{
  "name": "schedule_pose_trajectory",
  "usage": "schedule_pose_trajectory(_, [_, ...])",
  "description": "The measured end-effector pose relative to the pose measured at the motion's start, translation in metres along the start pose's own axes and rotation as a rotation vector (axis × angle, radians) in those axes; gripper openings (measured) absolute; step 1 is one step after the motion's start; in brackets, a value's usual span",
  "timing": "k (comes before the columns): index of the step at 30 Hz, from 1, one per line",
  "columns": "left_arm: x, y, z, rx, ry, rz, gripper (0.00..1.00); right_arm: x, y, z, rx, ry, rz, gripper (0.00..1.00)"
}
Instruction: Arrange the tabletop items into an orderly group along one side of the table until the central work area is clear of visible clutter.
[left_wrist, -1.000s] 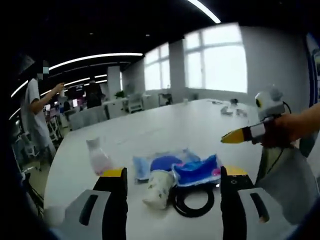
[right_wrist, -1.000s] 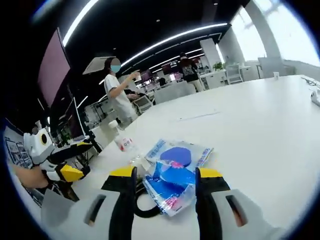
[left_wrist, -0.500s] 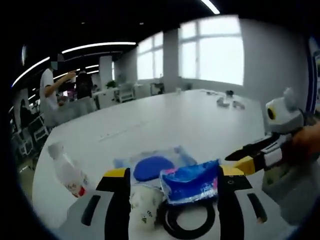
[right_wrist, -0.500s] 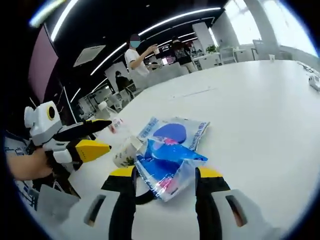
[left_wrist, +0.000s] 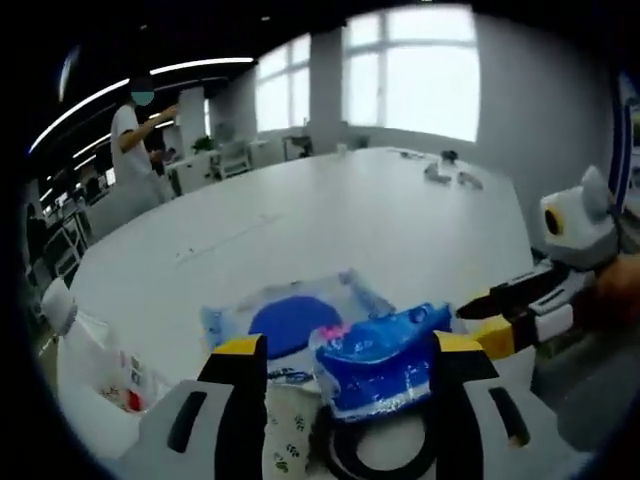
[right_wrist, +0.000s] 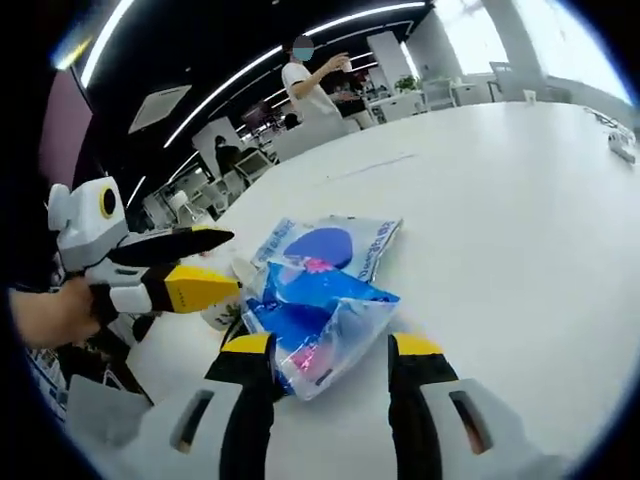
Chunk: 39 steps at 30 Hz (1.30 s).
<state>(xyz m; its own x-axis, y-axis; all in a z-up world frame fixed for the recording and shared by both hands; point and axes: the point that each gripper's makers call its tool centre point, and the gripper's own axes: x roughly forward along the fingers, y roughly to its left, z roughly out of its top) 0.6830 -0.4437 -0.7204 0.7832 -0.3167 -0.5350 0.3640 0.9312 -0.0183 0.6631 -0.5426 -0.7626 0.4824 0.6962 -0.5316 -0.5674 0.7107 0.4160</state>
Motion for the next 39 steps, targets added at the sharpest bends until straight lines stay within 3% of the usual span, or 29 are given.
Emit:
schedule_pose_trajectory(4, [0.008,0.002,0.0,-0.032,0.012,-0.008,0.61,0.002,0.001,0.003,-0.009,-0.002,0.001,0.42])
schedule_pose_trajectory(12, [0.022,0.0,-0.019,-0.057,0.099,-0.019,0.54,0.003,-0.004,-0.003,-0.005,0.019,-0.016,0.37])
schedule_pose_trajectory(20, [0.03,0.0,-0.026,-0.067,0.134,-0.004,0.5,0.005,-0.011,-0.004,0.024,0.033,-0.02,0.34])
schedule_pose_trajectory(24, [0.031,0.001,-0.025,-0.093,0.14,0.002,0.42,0.009,-0.01,-0.011,0.035,0.058,-0.014,0.3])
schedule_pose_trajectory(29, [0.032,0.002,-0.035,-0.076,0.189,0.016,0.31,0.009,-0.014,-0.016,0.026,0.078,-0.041,0.25])
schedule_pose_trajectory(37, [0.03,0.007,-0.036,-0.019,0.196,0.045,0.05,0.007,-0.022,-0.014,0.031,0.07,-0.071,0.13])
schedule_pose_trajectory(39, [0.029,0.006,-0.035,-0.018,0.193,0.045,0.03,0.006,-0.023,-0.01,0.05,0.056,-0.071,0.1])
